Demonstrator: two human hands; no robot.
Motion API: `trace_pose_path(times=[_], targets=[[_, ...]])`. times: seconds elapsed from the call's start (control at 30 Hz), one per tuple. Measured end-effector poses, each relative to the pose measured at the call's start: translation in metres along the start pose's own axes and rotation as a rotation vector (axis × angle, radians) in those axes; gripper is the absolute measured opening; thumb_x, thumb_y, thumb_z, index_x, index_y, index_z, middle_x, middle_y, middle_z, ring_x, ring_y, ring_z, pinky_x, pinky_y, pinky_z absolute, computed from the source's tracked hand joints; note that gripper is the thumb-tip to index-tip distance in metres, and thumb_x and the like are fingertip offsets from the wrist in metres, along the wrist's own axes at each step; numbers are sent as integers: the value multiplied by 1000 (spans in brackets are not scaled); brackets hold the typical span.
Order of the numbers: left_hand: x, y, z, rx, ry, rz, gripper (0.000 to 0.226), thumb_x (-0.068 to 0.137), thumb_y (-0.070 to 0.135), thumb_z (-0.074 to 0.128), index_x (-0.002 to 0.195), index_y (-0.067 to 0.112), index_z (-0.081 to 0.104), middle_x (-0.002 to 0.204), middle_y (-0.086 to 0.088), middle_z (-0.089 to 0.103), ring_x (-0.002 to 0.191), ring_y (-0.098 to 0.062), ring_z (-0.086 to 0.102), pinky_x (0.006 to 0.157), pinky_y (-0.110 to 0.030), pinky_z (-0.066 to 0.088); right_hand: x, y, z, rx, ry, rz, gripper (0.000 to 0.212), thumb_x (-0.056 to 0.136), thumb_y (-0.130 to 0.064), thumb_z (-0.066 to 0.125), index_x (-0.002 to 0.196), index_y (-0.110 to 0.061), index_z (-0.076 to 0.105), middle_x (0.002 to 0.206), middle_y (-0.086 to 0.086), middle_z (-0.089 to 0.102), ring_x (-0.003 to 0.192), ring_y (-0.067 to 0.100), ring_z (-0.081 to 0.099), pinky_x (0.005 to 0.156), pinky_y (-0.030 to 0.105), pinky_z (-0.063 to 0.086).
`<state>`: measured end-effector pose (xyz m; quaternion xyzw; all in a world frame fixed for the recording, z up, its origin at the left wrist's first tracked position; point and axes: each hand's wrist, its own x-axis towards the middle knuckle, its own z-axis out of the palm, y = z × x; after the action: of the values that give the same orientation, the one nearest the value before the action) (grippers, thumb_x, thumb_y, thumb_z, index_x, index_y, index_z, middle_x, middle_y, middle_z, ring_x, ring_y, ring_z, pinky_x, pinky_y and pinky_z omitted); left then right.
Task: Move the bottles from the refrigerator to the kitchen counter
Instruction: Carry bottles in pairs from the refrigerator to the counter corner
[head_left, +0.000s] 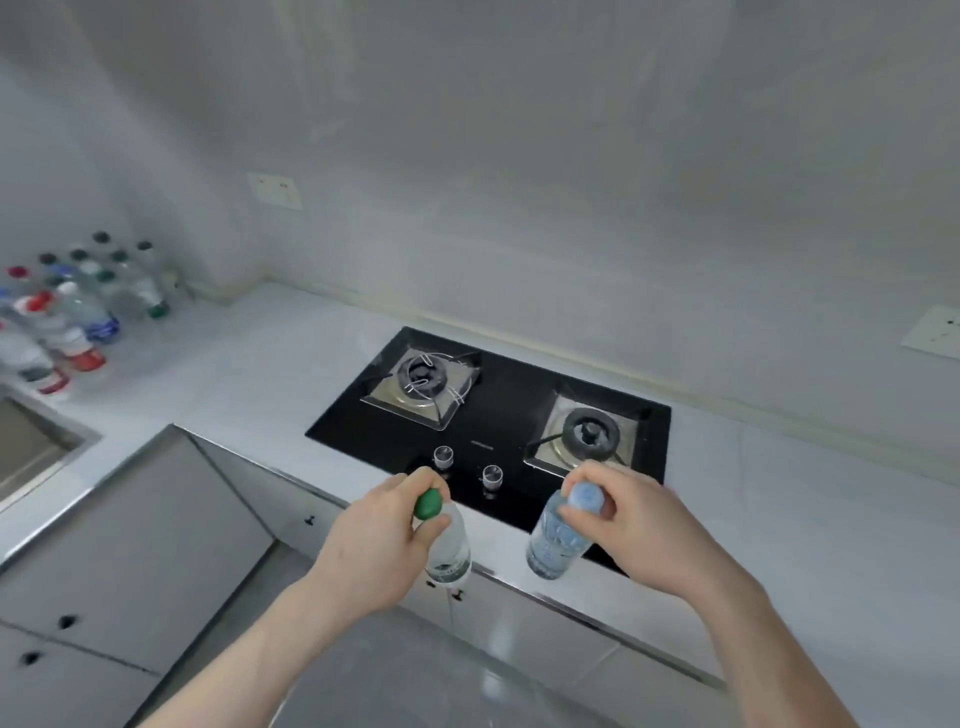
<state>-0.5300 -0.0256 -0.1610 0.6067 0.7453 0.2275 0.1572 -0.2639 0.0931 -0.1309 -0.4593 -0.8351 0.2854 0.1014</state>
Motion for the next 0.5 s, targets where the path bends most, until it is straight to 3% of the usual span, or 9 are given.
trace_pose_path(times=[0.17, 0.33, 0.5], targets=[[-12, -71, -51, 22, 82, -91, 15, 96, 41, 60, 103, 42, 46, 90, 15, 55, 76, -10, 55, 73, -35, 51, 57, -82, 38, -49, -61, -120, 10, 94, -52, 61, 99, -44, 57, 96, -16, 62, 86, 4, 58, 80, 33, 52], [-25, -151, -107, 26, 136, -153, 15, 95, 45, 57, 104, 44, 45, 91, 15, 56, 77, -11, 56, 74, -36, 52, 103, -170, 86, -61, -108, -211, 14, 94, -56, 62, 99, -43, 59, 94, -19, 61, 80, 3, 59, 67, 22, 44], [-37, -213, -152, 45, 162, -181, 14, 97, 45, 57, 105, 43, 46, 93, 17, 56, 77, -10, 55, 71, -31, 49, 138, -237, 128, -35, -122, -260, 14, 92, -54, 64, 98, -41, 60, 92, -25, 62, 77, 3, 58, 66, 21, 45]])
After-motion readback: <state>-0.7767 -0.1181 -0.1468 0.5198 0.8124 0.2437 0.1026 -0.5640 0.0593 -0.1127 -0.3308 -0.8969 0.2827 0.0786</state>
